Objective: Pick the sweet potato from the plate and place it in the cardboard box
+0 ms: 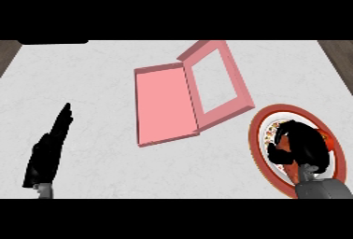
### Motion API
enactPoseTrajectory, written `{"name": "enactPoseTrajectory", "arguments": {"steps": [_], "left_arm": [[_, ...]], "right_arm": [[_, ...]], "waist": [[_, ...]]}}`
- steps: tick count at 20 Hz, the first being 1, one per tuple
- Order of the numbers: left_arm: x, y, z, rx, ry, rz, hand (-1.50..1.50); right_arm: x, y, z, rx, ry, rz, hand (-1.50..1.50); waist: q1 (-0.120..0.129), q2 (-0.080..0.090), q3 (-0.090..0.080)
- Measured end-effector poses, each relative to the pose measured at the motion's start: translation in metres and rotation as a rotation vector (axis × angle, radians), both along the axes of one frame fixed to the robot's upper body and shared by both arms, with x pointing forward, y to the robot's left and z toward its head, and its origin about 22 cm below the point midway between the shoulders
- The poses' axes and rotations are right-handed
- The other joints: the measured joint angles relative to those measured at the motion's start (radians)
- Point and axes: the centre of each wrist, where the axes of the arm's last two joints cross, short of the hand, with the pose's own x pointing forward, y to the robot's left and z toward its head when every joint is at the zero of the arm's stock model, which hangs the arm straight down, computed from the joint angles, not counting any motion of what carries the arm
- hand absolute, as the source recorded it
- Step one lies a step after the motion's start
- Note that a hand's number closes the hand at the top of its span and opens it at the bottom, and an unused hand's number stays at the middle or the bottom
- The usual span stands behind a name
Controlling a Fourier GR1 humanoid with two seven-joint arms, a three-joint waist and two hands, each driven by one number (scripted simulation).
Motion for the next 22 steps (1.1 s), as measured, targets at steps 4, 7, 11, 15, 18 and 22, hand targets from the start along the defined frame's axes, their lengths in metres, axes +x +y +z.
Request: {"name": "enactPoseTrajectory", "arguments": {"steps": [4,7,11,15,18,22], "left_arm": [[0.001,-0.001,0.001,-0.003,0.000,0.000,0.00],[0.001,0.000,0.002,0.001,-0.007,-0.007,0.00],[0.004,-0.005,0.002,-0.005,-0.009,-0.014,0.00],[0.003,-0.004,0.000,-0.009,-0.006,-0.019,0.00],[0.003,-0.006,0.003,-0.006,-0.011,-0.025,0.00],[0.008,-0.009,0.003,-0.007,-0.015,-0.035,0.00]], "right_arm": [[-0.029,0.049,0.017,-0.087,-0.048,-0.080,1.50],[-0.051,0.079,0.042,-0.131,-0.096,-0.126,1.50],[-0.075,0.105,0.082,-0.073,-0.236,-0.101,1.50],[-0.089,0.125,0.118,0.037,-0.421,-0.028,1.50],[-0.094,0.136,0.141,0.112,-0.530,0.038,1.50],[-0.089,0.159,0.161,0.162,-0.621,0.134,1.50]], "waist": [[0.001,0.001,0.000],[0.007,0.004,0.001],[0.017,0.007,0.003],[0.027,0.009,0.003],[0.034,0.011,0.004],[0.039,0.013,0.004]]}}
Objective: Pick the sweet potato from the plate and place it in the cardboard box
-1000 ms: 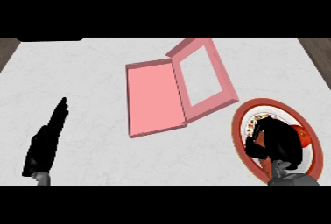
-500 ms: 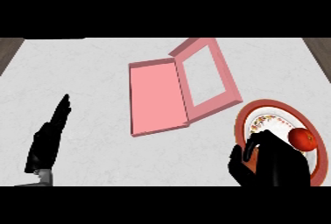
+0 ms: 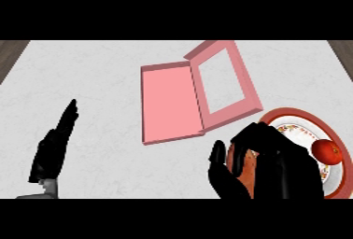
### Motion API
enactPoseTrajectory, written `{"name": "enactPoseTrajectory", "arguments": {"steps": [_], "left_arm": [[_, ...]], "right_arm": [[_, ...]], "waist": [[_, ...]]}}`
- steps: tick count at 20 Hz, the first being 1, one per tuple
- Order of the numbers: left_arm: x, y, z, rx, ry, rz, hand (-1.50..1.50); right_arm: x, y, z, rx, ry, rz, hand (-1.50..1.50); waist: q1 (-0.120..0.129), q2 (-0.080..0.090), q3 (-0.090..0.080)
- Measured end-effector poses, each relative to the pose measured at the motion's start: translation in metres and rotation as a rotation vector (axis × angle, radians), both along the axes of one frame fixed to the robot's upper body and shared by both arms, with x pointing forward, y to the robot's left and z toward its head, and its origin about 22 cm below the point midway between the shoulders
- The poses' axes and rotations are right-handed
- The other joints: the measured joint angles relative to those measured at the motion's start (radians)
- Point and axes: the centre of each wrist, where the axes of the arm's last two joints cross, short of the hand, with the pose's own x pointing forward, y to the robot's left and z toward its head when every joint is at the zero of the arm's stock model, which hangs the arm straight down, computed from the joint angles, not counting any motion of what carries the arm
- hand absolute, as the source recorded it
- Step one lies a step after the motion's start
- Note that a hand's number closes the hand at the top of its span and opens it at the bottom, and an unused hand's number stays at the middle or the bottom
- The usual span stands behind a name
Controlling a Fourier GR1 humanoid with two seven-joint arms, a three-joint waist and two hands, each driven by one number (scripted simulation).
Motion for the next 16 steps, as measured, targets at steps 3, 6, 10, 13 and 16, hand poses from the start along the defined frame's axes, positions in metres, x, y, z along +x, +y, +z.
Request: {"name": "enactPoseTrajectory", "arguments": {"steps": [3,6,10,13,16], "left_arm": [[-0.001,0.003,-0.004,0.002,0.004,-0.007,0.00],[-0.001,0.001,-0.006,0.006,0.004,-0.015,0.00],[0.002,0.004,-0.006,0.003,0.001,-0.017,0.00],[0.004,0.003,-0.004,0.004,0.004,-0.019,0.00],[0.007,0.002,-0.004,0.004,0.002,-0.024,0.00]], "right_arm": [[0.016,0.017,0.014,0.005,-0.046,0.053,1.50],[0.039,0.028,0.028,0.010,-0.055,0.068,1.50],[0.074,0.045,0.038,0.001,-0.032,0.062,1.50],[0.100,0.052,0.049,0.007,-0.005,0.054,1.50],[0.127,0.062,0.045,-0.002,0.049,0.044,1.50]], "waist": [[0.005,0.001,0.000],[0.010,0.002,0.000],[0.015,0.004,0.000],[0.017,0.004,0.000],[0.021,0.006,0.000]]}}
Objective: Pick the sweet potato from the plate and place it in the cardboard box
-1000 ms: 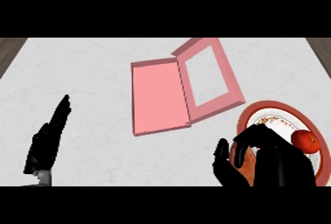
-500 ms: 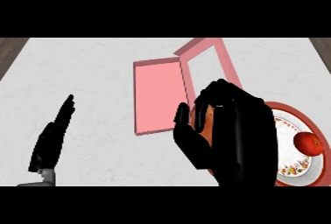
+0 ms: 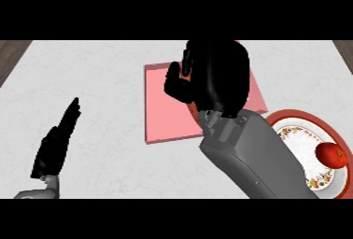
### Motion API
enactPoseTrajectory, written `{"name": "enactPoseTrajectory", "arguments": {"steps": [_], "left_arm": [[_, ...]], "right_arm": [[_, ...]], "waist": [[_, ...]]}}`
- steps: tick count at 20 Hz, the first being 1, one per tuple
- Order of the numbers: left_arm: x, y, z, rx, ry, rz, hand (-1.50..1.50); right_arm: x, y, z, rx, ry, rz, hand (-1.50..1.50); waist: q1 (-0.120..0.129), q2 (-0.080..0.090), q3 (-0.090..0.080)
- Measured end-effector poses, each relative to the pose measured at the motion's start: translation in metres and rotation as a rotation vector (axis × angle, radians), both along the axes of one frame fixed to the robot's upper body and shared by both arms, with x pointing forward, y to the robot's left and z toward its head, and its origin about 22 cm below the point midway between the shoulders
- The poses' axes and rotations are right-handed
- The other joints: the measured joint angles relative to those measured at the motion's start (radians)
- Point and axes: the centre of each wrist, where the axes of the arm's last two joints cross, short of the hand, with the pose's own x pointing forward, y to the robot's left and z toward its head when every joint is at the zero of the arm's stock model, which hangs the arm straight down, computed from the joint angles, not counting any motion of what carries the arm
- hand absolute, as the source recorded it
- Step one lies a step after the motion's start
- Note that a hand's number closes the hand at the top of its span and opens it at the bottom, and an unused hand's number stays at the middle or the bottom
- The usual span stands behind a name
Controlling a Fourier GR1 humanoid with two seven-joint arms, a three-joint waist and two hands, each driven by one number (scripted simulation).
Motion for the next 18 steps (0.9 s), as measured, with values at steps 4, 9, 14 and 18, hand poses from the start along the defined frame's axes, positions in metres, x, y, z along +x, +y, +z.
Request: {"name": "enactPoseTrajectory", "arguments": {"steps": [4,9,14,18], "left_arm": [[-0.002,-0.003,-0.002,-0.007,-0.001,-0.008,0.00],[0.001,-0.003,0.002,-0.006,-0.006,-0.013,0.00],[0.007,-0.005,0.009,0.000,-0.016,-0.020,0.00],[0.003,-0.007,0.007,0.001,-0.014,-0.017,0.00]], "right_arm": [[0.034,0.007,-0.012,0.014,0.076,-0.007,1.50],[0.069,0.013,-0.038,0.024,0.166,-0.045,1.50],[0.094,0.012,-0.064,0.077,0.235,-0.104,-1.50],[0.108,0.009,-0.079,0.127,0.235,-0.127,-1.50]], "waist": [[0.006,0.001,0.000],[0.011,0.004,0.000],[0.019,0.006,0.001],[0.025,0.008,0.001]]}}
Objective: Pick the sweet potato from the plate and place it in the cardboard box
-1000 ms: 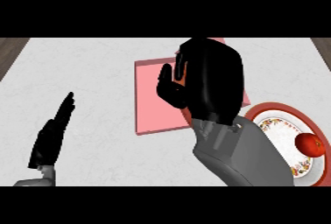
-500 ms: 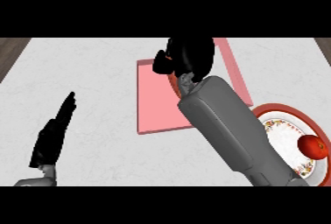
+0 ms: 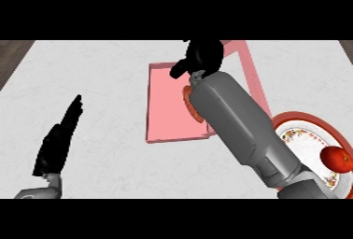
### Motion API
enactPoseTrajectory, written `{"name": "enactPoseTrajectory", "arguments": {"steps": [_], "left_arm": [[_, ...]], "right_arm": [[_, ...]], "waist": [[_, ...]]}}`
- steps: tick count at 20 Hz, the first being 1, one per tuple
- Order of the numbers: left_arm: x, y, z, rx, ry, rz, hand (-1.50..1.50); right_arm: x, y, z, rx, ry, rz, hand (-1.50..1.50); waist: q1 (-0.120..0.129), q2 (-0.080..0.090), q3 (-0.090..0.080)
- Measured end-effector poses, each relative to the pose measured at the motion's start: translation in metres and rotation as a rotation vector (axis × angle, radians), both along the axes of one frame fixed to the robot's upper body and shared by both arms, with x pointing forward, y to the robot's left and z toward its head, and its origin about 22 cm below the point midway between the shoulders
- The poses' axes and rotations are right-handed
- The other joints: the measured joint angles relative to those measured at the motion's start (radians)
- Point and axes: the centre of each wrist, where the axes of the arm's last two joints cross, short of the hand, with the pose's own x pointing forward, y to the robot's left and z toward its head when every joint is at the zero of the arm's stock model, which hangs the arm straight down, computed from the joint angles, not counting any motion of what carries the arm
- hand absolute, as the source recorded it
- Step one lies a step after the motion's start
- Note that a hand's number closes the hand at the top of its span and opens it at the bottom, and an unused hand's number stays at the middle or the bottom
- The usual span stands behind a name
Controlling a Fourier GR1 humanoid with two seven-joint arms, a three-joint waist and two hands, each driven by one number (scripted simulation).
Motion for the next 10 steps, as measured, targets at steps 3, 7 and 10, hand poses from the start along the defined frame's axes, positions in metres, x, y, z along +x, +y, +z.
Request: {"name": "enactPoseTrajectory", "arguments": {"steps": [3,7,10], "left_arm": [[0.002,-0.002,-0.002,-0.004,0.002,-0.004,0.00],[0.001,-0.001,-0.005,-0.005,0.003,-0.004,0.00],[-0.001,0.003,-0.007,-0.002,0.007,0.007,0.00]], "right_arm": [[0.005,-0.001,-0.004,0.053,-0.039,-0.004,-1.50],[0.008,-0.006,-0.004,0.162,-0.173,-0.054,-1.50],[0.010,-0.012,-0.001,0.251,-0.282,-0.099,-1.50]], "waist": [[-0.001,0.000,0.000],[-0.006,-0.001,0.000],[-0.015,-0.003,0.001]]}}
